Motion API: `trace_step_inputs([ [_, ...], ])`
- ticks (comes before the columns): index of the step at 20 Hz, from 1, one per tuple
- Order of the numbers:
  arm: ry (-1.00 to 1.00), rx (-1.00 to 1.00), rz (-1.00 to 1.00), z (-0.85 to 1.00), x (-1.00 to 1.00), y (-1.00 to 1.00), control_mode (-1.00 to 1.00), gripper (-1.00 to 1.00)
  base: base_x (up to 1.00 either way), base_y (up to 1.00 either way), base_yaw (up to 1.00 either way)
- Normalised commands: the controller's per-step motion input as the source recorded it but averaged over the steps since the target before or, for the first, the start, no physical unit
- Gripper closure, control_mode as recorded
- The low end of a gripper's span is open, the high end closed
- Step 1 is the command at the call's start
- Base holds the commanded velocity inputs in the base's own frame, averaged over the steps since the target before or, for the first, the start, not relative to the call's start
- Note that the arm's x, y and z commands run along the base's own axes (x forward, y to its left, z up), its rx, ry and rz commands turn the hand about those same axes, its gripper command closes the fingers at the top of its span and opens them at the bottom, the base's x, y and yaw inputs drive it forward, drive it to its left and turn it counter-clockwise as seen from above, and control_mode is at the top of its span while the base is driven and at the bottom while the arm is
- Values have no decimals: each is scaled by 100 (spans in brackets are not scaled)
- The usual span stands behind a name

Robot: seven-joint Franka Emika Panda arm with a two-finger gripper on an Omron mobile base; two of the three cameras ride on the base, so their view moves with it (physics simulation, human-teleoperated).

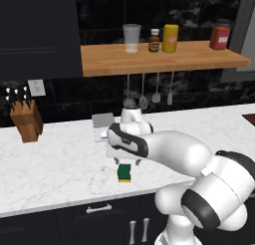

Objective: Pick up the sponge from the counter and clean the cutting board by briefly scrubbing or pressing down on the cutting board. Once finished, release the sponge.

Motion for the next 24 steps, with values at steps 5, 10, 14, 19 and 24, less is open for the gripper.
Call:
trace_step_inputs([
  [5, 0, -2, 0, -37, 18, 14, -100, -100, 0, 0, 0],
  [10, 5, -1, 0, -34, 0, 1, -100, -100, 0, 0, 0],
  [14, 10, 0, 0, -19, 0, 0, -100, -100, 0, 0, 0],
  [19, 4, 0, 0, -7, 0, 0, -100, -100, 0, 0, 0],
  [24, 0, 0, 0, -28, 0, 0, -100, -100, 0, 0, 0],
])
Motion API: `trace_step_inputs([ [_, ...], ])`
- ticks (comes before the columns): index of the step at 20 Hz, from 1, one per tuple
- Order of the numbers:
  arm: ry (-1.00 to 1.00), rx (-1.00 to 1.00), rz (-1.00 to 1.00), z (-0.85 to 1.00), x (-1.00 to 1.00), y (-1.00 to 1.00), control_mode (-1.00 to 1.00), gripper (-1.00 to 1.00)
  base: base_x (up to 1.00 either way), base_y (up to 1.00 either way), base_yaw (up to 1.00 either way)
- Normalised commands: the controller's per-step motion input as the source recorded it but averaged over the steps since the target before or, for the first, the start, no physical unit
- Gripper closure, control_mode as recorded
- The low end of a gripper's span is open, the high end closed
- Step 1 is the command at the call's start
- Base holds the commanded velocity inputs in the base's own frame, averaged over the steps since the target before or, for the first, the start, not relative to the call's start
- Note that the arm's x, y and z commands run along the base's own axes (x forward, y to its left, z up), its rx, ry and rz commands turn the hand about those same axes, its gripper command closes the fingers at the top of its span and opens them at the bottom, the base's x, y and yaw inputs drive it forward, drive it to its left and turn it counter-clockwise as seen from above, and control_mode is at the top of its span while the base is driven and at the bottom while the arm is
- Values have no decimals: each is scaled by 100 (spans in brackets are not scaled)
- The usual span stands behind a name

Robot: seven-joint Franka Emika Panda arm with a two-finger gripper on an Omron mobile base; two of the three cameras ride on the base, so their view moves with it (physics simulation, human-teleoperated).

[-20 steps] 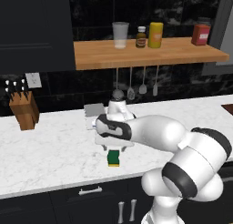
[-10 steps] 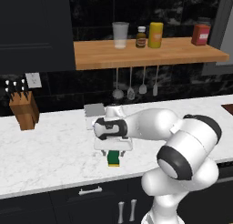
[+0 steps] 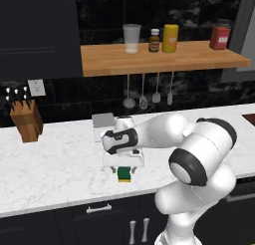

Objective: Pick up the sponge from the counter and clean the cutting board by briefly scrubbing or pressing down on the cutting board. Once finished, release the sponge.

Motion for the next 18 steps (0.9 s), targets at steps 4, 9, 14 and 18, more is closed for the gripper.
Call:
trace_step_inputs([
  [4, 0, 0, 0, -33, 0, 0, -100, -100, 0, 0, 0],
  [9, 0, 0, 0, -22, 0, 4, -100, 100, 0, 0, 0],
  [14, -4, 0, 0, -5, -7, 0, -100, 100, 0, 0, 0],
  [18, -6, 0, 0, 10, -41, -11, -100, 100, 0, 0, 0],
])
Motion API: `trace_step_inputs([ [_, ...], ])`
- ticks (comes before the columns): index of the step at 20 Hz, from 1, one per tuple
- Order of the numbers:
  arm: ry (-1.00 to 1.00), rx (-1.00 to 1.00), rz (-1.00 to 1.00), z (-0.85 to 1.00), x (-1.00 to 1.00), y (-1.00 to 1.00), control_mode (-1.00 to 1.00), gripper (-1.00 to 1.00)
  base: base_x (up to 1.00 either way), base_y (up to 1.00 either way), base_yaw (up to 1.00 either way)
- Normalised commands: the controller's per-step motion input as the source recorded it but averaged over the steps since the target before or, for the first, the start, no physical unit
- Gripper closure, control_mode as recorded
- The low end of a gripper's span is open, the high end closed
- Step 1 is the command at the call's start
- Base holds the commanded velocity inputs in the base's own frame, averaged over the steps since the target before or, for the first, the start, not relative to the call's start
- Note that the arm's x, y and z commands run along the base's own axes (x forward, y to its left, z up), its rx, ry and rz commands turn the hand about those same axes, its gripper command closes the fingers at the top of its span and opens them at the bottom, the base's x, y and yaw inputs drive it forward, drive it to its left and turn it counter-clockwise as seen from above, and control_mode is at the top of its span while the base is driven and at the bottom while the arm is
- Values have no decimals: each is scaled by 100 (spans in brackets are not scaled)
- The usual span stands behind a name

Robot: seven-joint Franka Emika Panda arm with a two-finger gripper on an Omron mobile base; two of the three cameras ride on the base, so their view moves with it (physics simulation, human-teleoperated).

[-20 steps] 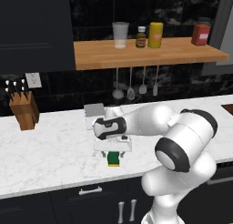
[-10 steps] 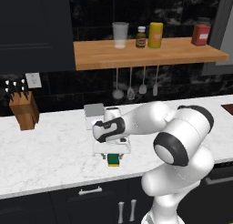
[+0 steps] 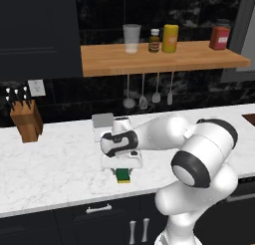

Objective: Pick up the sponge from the counter and clean the cutting board by briefly scrubbing or pressing down on the cutting board. Once finished, release the sponge.

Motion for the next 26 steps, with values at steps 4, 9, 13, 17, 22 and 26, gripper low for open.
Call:
trace_step_inputs([
  [4, -2, 3, 0, 49, -58, -40, -100, 100, 0, 0, 0],
  [9, 0, 7, 0, 98, -37, -61, -100, 100, 0, 0, 0],
  [13, 1, 4, 0, 90, -14, -84, -100, 100, 0, 0, 0],
  [17, 4, 0, -1, 73, -15, -93, -100, 100, 0, 0, 0],
  [22, 8, 0, -4, 67, -12, -72, -100, 100, 0, 0, 0],
  [26, 3, 0, -1, 33, -18, -55, -100, 100, 0, 0, 0],
])
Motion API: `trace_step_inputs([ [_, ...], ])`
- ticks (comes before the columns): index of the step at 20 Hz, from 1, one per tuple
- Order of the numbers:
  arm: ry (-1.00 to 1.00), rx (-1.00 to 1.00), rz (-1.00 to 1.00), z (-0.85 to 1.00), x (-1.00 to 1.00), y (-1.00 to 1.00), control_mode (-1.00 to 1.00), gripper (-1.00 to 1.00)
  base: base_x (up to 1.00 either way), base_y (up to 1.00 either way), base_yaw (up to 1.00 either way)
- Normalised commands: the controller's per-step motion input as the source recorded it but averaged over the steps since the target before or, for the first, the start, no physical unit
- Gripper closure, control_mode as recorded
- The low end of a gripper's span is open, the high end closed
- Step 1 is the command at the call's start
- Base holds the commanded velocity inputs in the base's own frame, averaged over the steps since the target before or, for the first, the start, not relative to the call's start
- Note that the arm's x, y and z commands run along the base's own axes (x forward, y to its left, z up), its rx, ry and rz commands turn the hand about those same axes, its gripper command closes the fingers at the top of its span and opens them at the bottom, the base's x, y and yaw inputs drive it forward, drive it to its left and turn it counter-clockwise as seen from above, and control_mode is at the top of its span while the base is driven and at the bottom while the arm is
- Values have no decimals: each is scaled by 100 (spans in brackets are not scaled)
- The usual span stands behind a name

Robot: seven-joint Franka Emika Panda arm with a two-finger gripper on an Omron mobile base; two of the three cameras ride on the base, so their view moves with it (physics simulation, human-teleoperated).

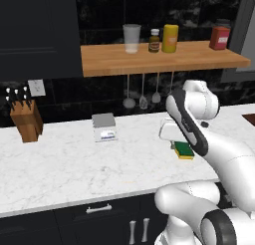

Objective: Pick up the sponge from the counter and clean the cutting board by briefly scrubbing or pressing down on the cutting board. Once finished, release the sponge.

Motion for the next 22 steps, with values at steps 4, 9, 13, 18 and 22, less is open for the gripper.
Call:
trace_step_inputs([
  [4, 0, 0, -1, 17, -23, -24, -100, 100, 0, 0, 0],
  [9, 0, 0, -1, 4, -18, -16, 100, 100, -10, -20, -1],
  [13, 0, 0, 0, 0, 0, 0, 100, 100, -30, -83, -3],
  [18, 0, 0, 0, 0, 0, 0, 100, 100, -63, -100, -1],
  [22, 0, 0, 0, 0, 0, 0, 100, 100, -51, -100, 0],
])
